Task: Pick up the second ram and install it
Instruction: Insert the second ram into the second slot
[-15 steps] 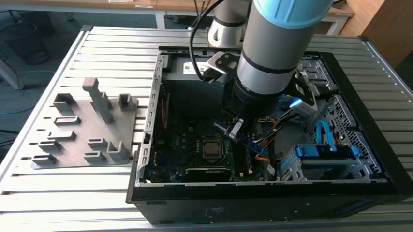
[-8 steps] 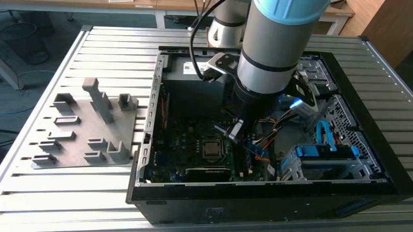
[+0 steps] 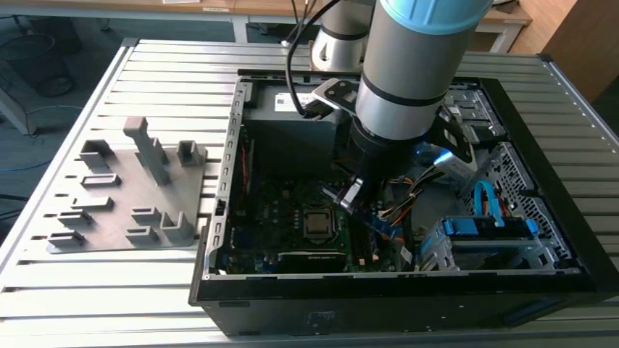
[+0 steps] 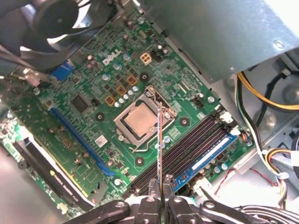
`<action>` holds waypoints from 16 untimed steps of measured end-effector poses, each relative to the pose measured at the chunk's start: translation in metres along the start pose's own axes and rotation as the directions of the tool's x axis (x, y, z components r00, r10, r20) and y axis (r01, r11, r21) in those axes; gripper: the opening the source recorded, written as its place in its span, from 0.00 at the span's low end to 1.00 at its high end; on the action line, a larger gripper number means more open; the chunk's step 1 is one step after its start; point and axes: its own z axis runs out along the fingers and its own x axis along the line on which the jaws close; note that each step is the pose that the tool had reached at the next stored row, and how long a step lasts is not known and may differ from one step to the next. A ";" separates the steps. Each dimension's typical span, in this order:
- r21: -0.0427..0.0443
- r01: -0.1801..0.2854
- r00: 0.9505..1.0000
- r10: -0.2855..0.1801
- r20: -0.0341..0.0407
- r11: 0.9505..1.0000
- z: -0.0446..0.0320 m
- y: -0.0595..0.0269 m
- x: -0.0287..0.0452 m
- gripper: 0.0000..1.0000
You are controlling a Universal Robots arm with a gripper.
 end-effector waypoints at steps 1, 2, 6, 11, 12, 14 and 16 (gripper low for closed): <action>-0.001 -0.010 1.000 0.010 0.001 1.000 0.0000 0.0000 0.0000 0.14; -0.002 -0.018 1.000 0.018 0.001 1.000 0.0000 -0.0001 0.0000 0.14; -0.003 -0.042 0.999 0.042 0.002 0.999 0.0001 -0.0001 -0.0001 0.14; -0.004 -0.059 0.998 0.059 0.002 0.998 0.0000 -0.0001 0.0000 0.14; -0.004 -0.061 0.998 0.061 0.002 0.998 0.0001 -0.0001 0.0000 0.14; -0.004 -0.065 0.998 0.065 0.002 0.998 0.0001 -0.0001 0.0000 0.14; -0.004 -0.070 0.998 0.070 0.002 0.998 0.0001 -0.0001 0.0000 0.14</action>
